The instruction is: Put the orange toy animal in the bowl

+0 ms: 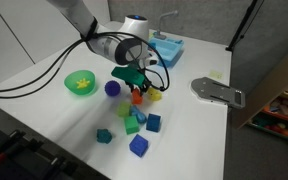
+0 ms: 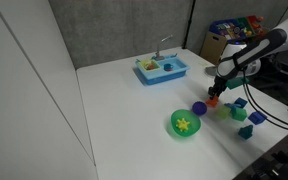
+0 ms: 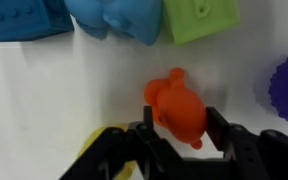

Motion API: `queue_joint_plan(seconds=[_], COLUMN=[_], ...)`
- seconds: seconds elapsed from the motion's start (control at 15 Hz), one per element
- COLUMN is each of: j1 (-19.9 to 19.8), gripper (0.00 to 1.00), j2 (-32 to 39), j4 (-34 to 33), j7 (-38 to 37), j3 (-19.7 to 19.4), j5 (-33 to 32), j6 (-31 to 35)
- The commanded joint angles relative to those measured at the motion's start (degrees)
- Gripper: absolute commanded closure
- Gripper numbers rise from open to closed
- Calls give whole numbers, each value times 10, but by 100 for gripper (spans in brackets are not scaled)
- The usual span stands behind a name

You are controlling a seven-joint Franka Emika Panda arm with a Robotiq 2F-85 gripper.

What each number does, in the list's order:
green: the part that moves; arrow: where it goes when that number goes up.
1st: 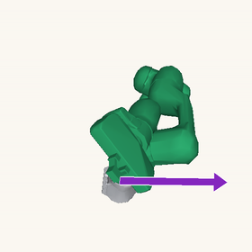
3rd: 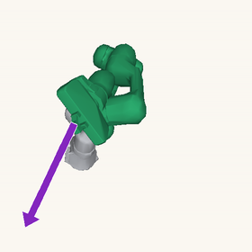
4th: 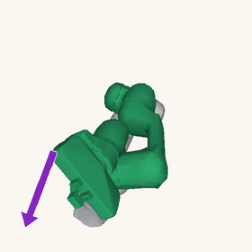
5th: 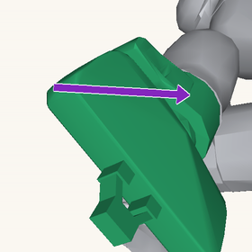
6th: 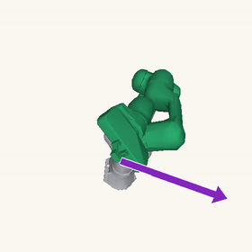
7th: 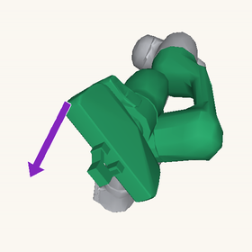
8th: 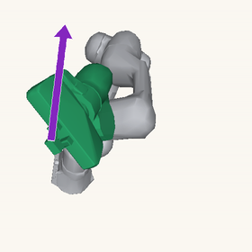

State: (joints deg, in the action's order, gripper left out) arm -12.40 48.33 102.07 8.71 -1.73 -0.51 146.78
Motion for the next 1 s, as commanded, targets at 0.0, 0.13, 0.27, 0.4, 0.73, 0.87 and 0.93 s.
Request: queue_joint_plan(seconds=[0.0, 0.13, 0.27, 0.4, 0.73, 0.87, 0.93], j1=[-7, 0, 7, 18, 52, 68, 75], gripper=[75, 88, 92, 92, 91, 92, 92], j2=[-1, -18, -37, -61, -128, -154, -167], j4=[-16, -6, 6, 18, 51, 64, 70], j7=[9, 4, -2, -9, -32, -44, -49], j3=[5, 2, -1, -4, -14, -16, -15], j5=[11, 9, 5, 2, -8, -11, -12], j6=[-27, -35, -38, -49, -83, -104, -114])
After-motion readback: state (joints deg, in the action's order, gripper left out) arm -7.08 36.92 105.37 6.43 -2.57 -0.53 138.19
